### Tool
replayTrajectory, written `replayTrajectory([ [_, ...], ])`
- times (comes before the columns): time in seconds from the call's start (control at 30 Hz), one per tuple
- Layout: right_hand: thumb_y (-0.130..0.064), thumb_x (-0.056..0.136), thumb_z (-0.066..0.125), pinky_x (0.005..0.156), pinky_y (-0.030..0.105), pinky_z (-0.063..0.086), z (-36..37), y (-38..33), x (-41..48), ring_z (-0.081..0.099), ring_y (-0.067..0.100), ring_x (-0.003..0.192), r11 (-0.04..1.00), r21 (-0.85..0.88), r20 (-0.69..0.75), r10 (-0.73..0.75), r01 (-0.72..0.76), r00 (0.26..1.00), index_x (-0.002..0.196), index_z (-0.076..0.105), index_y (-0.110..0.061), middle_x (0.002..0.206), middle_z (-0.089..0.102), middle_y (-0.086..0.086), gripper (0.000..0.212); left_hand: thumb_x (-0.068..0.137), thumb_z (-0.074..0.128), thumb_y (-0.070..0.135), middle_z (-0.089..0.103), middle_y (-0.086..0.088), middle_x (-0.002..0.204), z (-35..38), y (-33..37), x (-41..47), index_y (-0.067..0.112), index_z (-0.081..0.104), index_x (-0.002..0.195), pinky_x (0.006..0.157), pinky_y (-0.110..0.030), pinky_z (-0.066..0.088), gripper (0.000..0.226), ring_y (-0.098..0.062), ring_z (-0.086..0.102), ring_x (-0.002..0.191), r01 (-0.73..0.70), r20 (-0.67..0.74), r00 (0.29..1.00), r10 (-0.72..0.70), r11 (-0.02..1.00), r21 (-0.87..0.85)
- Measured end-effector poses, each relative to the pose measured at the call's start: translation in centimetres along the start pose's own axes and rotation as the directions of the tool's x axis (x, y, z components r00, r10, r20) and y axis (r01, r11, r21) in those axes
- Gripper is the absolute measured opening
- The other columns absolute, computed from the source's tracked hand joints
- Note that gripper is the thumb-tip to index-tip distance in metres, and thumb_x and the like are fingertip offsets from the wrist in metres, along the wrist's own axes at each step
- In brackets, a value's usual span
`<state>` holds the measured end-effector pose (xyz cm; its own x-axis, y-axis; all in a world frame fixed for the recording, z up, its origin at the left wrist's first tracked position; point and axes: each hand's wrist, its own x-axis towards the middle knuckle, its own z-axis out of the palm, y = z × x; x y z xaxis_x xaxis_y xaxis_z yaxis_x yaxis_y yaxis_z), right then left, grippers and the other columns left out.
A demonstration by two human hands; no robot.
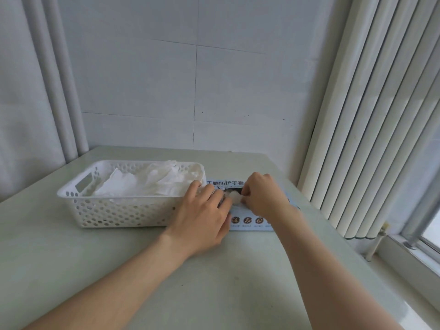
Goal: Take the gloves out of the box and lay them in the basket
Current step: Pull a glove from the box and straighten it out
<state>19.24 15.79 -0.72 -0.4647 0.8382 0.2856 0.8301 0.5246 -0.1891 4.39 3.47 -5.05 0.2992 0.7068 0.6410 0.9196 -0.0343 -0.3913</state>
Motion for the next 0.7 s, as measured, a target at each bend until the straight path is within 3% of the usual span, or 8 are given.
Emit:
replayTrajectory([
  [0.07,-0.002,0.092,0.063,0.055,0.038,0.056,0.2,-0.1,-0.3,0.062,0.035,0.063,0.998,-0.059,-0.024,-0.012,0.01,1.0,0.085,0.066,-0.009,0.081,0.061,0.011,0.011,0.102,0.042,0.037,0.063,-0.006,0.09,0.0,0.1,0.0,0.013,0.067,0.096,0.094,-0.05,0.042,0.036,-0.03,0.055,0.088,0.01,-0.013,1.0,-0.01,1.0,-0.003],
  [0.17,-0.002,0.095,0.056,0.051,0.033,0.033,0.3,-0.3,-1.0,0.049,0.032,0.061,0.991,-0.134,-0.088,-0.036,0.024,0.995,0.074,0.049,-0.014,0.072,0.049,0.004,0.026,0.102,0.041,0.037,0.064,-0.005,0.09,0.1,0.2,0.0,0.014,0.067,0.095,0.096,-0.05,0.042,0.036,-0.03,0.055,0.089,0.021,-0.009,1.0,-0.021,1.0,-0.006],
  [0.3,-0.005,0.093,0.054,0.073,0.036,0.03,0.2,0.0,-1.9,0.05,0.029,0.075,0.98,-0.189,-0.264,-0.108,0.058,0.958,0.08,0.061,-0.019,0.075,0.056,-0.003,0.02,0.105,0.038,0.037,0.064,-0.004,0.091,0.1,0.1,-0.1,0.015,0.068,0.098,0.099,-0.05,0.041,0.038,-0.03,0.056,0.091,0.023,0.004,1.0,-0.023,1.0,-0.019],
  [0.37,-0.009,0.097,0.054,0.077,0.038,0.036,0.6,0.4,-2.0,0.052,0.029,0.075,0.99,-0.103,-0.403,-0.128,0.094,0.906,0.085,0.068,-0.018,0.079,0.061,-0.001,0.021,0.106,0.037,0.037,0.065,-0.003,0.094,0.1,0.0,-0.1,0.016,0.068,0.102,0.101,-0.05,0.04,0.038,-0.029,0.056,0.094,0.02,0.02,1.0,-0.02,0.999,-0.029],
  [0.43,-0.015,0.101,0.054,0.077,0.038,0.044,0.7,0.4,-2.0,0.055,0.024,0.074,0.983,0.12,-0.531,-0.053,0.137,0.845,0.087,0.072,-0.015,0.083,0.064,0.0,0.022,0.106,0.036,0.037,0.066,-0.002,0.097,0.0,0.0,-0.1,0.016,0.068,0.105,0.102,-0.05,0.039,0.038,-0.029,0.057,0.096,0.018,0.036,0.999,-0.017,0.999,-0.038],
  [0.53,-0.023,0.105,0.059,0.076,0.011,0.041,0.5,0.1,-2.0,0.061,0.002,0.083,0.868,0.47,-0.516,0.123,0.159,0.848,0.092,0.071,-0.016,0.093,0.065,-0.006,0.019,0.106,0.035,0.036,0.066,-0.001,0.099,0.1,-0.1,-0.2,0.017,0.068,0.106,0.102,-0.048,0.038,0.038,-0.028,0.056,0.097,0.013,0.051,0.999,-0.011,0.999,-0.038],
  [0.63,-0.022,0.107,0.058,0.073,0.003,0.037,0.4,-0.1,-2.3,0.058,-0.009,0.089,0.823,0.53,-0.539,0.139,0.206,0.831,0.094,0.068,-0.017,0.094,0.064,-0.008,0.017,0.106,0.036,0.035,0.066,-0.001,0.101,0.1,-0.2,-0.1,0.018,0.068,0.108,0.103,-0.048,0.038,0.036,-0.028,0.057,0.098,0.012,0.061,0.998,-0.01,0.999,-0.036],
  [0.7,-0.022,0.109,0.056,0.072,0.004,0.037,0.2,0.1,-2.3,0.059,-0.005,0.088,0.806,0.544,-0.559,0.14,0.234,0.817,0.096,0.068,-0.017,0.093,0.066,-0.008,0.019,0.106,0.038,0.034,0.067,0.0,0.102,0.1,-0.2,-0.2,0.018,0.068,0.109,0.103,-0.048,0.037,0.034,-0.028,0.057,0.098,0.01,0.062,0.998,-0.007,0.999,-0.04],
])
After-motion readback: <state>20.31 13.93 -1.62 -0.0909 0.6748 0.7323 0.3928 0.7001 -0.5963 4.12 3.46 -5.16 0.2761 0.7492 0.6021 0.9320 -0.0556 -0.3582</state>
